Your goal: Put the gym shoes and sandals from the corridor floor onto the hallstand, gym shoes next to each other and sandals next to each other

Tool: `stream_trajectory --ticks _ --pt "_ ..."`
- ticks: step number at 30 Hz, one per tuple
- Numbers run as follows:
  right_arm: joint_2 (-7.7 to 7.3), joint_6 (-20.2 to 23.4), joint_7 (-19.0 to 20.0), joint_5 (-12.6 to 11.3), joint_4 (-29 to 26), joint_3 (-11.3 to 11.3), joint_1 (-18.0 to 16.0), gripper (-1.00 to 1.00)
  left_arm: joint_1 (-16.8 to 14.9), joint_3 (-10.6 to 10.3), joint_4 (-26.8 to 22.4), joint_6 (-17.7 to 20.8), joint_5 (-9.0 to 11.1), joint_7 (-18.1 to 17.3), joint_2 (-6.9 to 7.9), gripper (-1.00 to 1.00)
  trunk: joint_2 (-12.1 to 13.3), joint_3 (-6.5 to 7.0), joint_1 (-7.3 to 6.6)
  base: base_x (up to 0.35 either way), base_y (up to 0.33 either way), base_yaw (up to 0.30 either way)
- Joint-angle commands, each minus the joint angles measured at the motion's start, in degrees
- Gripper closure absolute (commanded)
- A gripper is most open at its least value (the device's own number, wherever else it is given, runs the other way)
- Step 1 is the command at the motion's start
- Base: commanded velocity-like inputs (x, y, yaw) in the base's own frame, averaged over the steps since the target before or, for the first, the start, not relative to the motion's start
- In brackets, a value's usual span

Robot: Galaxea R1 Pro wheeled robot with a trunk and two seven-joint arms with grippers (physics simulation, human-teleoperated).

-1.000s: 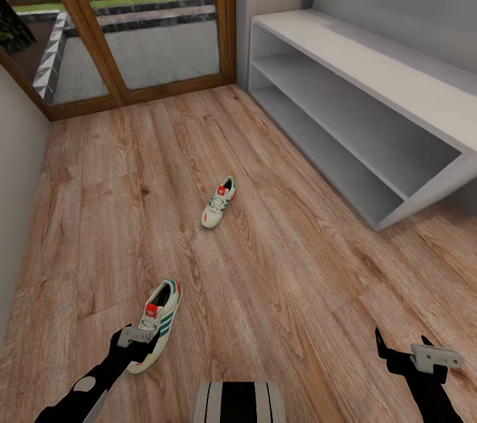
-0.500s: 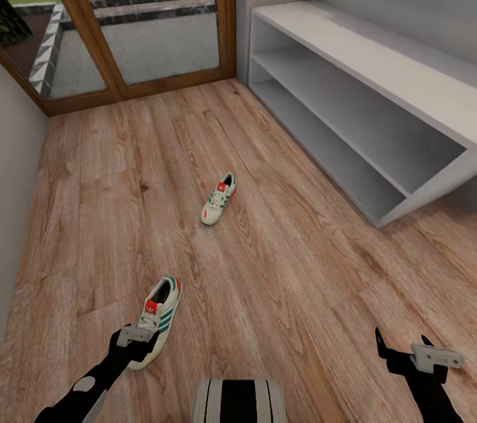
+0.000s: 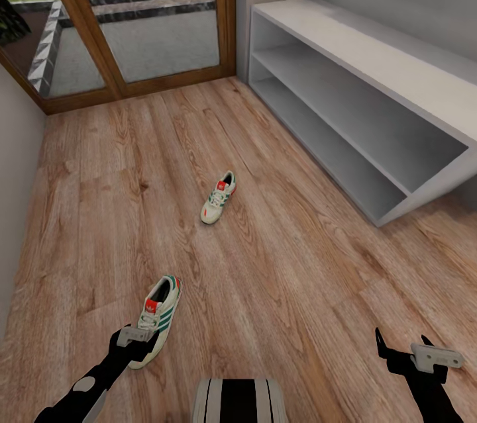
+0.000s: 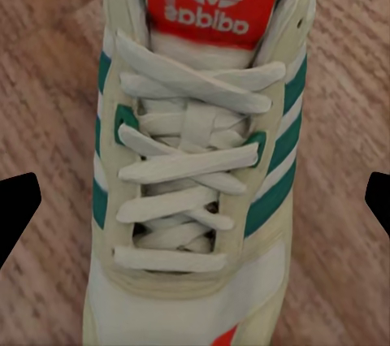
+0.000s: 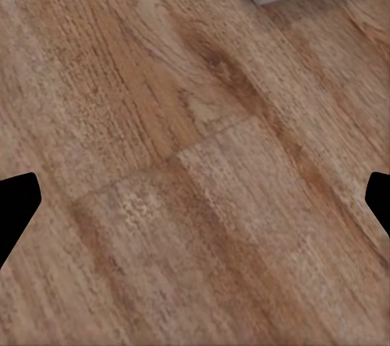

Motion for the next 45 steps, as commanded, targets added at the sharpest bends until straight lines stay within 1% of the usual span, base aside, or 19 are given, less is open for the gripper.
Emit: stream_trajectory --ticks 1,5,17,32,45 --pt "0.00 0.0 0.0 0.0 0.0 0.0 0.0 -1.00 0.0 0.0 0.0 0.0 0.0 0.0 0.00 -1.00 0.0 -0.01 0.00 0.000 0.000 0.000" --pt "0.00 0.0 0.0 0.0 0.0 0.0 0.0 -1.00 0.0 0.0 0.0 0.0 0.0 0.0 0.00 -1.00 0.0 -0.02 0.00 0.026 0.000 0.000" --pt "0.00 0.0 0.0 0.0 0.0 0.0 0.0 -1.00 0.0 -0.1 0.0 -0.1 0.0 0.0 0.00 -1.00 0.0 -0.04 0.00 0.139 0.000 0.000" --pt "0.00 0.0 0.0 0.0 0.0 0.0 0.0 -1.00 0.0 0.0 0.0 -0.1 0.0 0.0 0.00 -1.00 0.0 -0.07 0.00 0.021 0.000 0.000" --pt "0.00 0.0 0.0 0.0 0.1 0.0 0.0 -1.00 0.0 0.0 0.0 -0.1 0.0 0.0 0.00 -1.00 0.0 -0.90 0.00 0.001 0.000 0.000"
